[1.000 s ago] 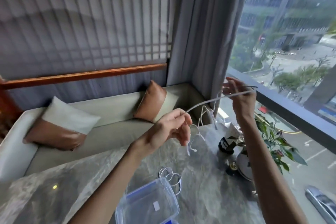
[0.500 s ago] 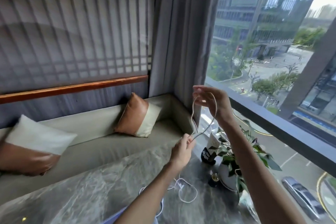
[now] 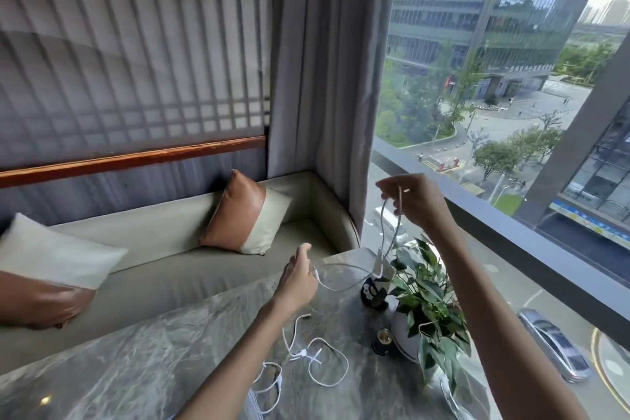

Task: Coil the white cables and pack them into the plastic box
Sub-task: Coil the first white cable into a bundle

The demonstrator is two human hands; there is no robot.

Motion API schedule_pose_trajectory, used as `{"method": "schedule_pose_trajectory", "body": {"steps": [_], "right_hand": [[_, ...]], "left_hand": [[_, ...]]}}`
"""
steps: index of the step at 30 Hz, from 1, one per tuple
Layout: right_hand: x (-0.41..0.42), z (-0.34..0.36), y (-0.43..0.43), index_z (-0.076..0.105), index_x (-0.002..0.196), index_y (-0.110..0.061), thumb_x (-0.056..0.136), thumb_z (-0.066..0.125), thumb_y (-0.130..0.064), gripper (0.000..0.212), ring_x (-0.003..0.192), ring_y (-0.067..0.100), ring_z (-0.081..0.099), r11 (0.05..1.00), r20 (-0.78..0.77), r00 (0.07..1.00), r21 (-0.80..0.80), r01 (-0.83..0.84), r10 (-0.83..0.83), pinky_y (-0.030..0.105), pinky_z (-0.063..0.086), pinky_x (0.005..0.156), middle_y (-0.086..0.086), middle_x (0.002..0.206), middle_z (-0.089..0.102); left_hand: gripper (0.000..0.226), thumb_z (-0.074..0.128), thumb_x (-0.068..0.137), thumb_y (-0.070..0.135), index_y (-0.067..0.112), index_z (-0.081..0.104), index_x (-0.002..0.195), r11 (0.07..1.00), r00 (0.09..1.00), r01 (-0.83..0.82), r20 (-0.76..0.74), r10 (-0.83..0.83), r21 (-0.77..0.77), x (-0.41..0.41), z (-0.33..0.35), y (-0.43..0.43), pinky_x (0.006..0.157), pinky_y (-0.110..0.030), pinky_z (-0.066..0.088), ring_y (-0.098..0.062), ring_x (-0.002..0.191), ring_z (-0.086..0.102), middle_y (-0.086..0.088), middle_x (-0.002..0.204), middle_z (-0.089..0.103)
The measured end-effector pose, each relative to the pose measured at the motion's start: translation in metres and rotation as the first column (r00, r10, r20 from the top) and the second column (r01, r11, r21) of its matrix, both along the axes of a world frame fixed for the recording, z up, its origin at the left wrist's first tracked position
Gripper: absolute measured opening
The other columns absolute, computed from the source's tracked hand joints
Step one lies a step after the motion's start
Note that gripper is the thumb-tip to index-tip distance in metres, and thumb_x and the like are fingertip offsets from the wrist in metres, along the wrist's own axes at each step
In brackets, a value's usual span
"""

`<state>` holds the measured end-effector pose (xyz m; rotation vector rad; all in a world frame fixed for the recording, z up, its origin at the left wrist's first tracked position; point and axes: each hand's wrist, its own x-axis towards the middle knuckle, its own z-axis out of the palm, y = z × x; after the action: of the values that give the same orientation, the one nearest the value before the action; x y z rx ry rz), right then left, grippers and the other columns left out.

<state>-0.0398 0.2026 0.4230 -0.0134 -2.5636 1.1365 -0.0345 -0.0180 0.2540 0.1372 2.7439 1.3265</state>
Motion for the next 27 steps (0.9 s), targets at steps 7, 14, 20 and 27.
{"method": "schedule_pose_trajectory", "body": {"steps": [7,14,20,27], "right_hand": [[-0.006,0.017,-0.060,0.076,0.089,-0.005,0.079,0.058,-0.001,0.022,0.081,0.020,0.072,0.990,-0.027,0.998,0.134,-0.044,0.048,0.025,0.054,0.061,0.021,0.074,0.072],[-0.022,0.034,-0.060,0.073,0.066,-0.008,0.068,0.052,-0.001,0.022,0.068,0.016,0.069,0.996,-0.008,0.999,0.076,0.051,-0.050,0.023,0.046,0.053,0.014,0.070,0.076],[-0.044,0.053,0.006,0.078,0.080,-0.015,0.069,0.062,0.008,0.030,0.072,0.017,0.068,0.937,0.013,0.978,-0.284,0.205,-0.210,0.022,0.056,0.066,-0.010,0.060,0.072],[-0.047,-0.020,0.011,0.054,0.136,0.001,0.088,0.064,0.002,0.049,0.103,0.040,0.068,1.000,0.392,0.919,-0.008,-0.024,0.025,0.050,0.052,0.099,0.029,0.120,0.066]], "left_hand": [[0.065,0.039,0.069,0.010,0.014,0.053,0.132,0.735,0.990,0.140,-0.108,-0.091,0.664,0.035,0.103,0.020,0.112,-0.033,0.032,-0.016,0.132,0.050,-0.003,0.132,0.061],[0.021,0.046,0.099,0.020,0.006,0.060,0.092,0.511,0.914,0.265,-0.045,-0.403,0.818,0.043,0.107,0.007,0.062,-0.035,0.049,-0.018,0.051,0.055,0.001,0.057,0.049],[0.029,0.037,0.104,0.017,0.009,0.057,0.084,0.834,0.926,0.253,0.128,-0.356,0.491,0.043,0.060,-0.040,0.055,-0.026,0.039,-0.013,0.051,0.049,0.003,0.053,0.045],[0.021,0.043,0.101,0.017,0.004,0.055,0.090,0.456,0.890,0.206,0.028,-0.456,0.866,0.036,0.141,-0.040,0.048,-0.021,0.032,-0.010,0.051,0.036,0.001,0.059,0.039]]}}
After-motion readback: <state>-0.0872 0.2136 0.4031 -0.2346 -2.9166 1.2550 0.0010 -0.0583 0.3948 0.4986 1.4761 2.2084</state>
